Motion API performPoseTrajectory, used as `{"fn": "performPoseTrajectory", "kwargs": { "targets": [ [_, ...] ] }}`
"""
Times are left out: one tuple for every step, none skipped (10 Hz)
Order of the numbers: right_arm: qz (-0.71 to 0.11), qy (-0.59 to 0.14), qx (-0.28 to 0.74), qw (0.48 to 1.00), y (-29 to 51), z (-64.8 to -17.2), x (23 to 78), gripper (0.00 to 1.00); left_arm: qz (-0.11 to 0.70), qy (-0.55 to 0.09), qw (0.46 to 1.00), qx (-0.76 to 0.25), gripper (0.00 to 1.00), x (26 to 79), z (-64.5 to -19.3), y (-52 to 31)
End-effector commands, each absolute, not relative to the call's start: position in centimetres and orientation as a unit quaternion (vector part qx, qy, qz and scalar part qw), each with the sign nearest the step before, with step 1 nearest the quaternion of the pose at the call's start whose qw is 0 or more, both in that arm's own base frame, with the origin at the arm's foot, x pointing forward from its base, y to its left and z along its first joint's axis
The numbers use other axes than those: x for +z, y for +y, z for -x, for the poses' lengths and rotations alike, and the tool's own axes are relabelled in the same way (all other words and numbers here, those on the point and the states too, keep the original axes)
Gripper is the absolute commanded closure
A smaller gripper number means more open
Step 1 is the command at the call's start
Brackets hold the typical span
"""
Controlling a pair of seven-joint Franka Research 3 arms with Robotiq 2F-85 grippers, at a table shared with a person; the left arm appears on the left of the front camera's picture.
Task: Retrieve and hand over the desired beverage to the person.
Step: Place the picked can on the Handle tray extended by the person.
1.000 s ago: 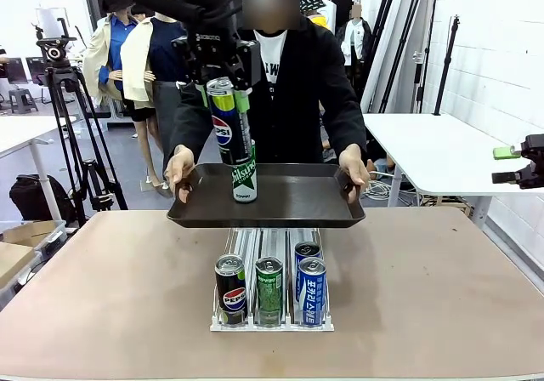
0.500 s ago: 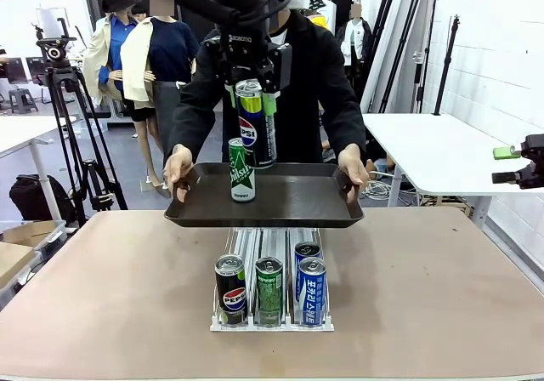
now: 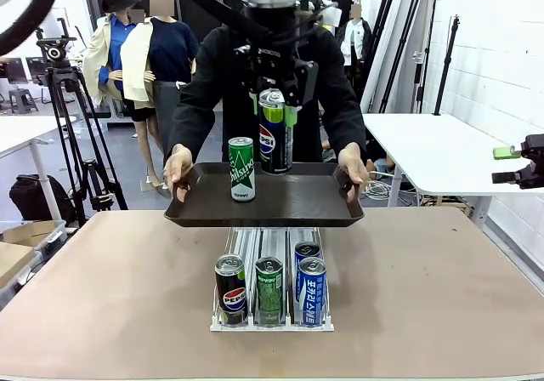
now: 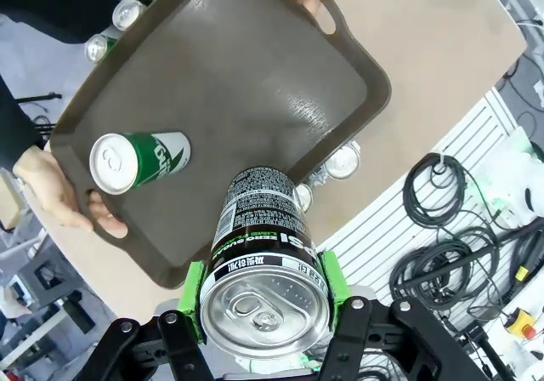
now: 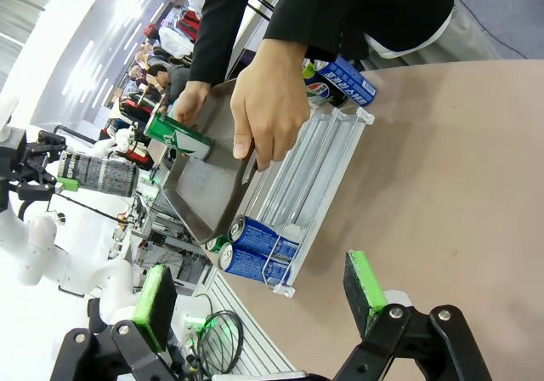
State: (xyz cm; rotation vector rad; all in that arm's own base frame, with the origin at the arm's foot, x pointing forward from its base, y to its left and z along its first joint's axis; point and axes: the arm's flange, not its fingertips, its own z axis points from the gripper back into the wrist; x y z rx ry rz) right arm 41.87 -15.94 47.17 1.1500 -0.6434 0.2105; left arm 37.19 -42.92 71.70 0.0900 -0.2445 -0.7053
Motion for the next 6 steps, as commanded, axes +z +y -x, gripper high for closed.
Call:
{"fn": "performPoseTrajectory", "kwargs": {
  "targets": [
    [-0.538, -0.301, 0.098, 0.781, -15.8, -41.8, 47.2, 0.00, -0.060, -0.120, 0.931, -0.339, 1.00, 72.5, -38.0, -44.6],
    [-0.538, -0.301, 0.098, 0.781, -15.8, -41.8, 47.2, 0.00, -0.063, -0.114, 0.932, -0.338, 1.00, 71.7, -38.5, -45.2],
    [-0.538, -0.301, 0.098, 0.781, -15.8, -41.8, 47.2, 0.00, -0.064, -0.111, 0.933, -0.336, 1.00, 70.9, -39.0, -45.6],
    [-0.538, -0.301, 0.098, 0.781, -15.8, -41.8, 47.2, 0.00, -0.066, -0.105, 0.934, -0.334, 1.00, 70.3, -39.6, -46.1],
    [-0.538, -0.301, 0.098, 0.781, -15.8, -41.8, 47.2, 0.00, -0.067, -0.103, 0.935, -0.331, 1.00, 69.7, -40.2, -46.4],
    [-0.538, -0.301, 0.098, 0.781, -15.8, -41.8, 47.2, 0.00, -0.064, -0.105, 0.937, -0.328, 1.00, 69.4, -40.8, -46.6]
  ]
}}
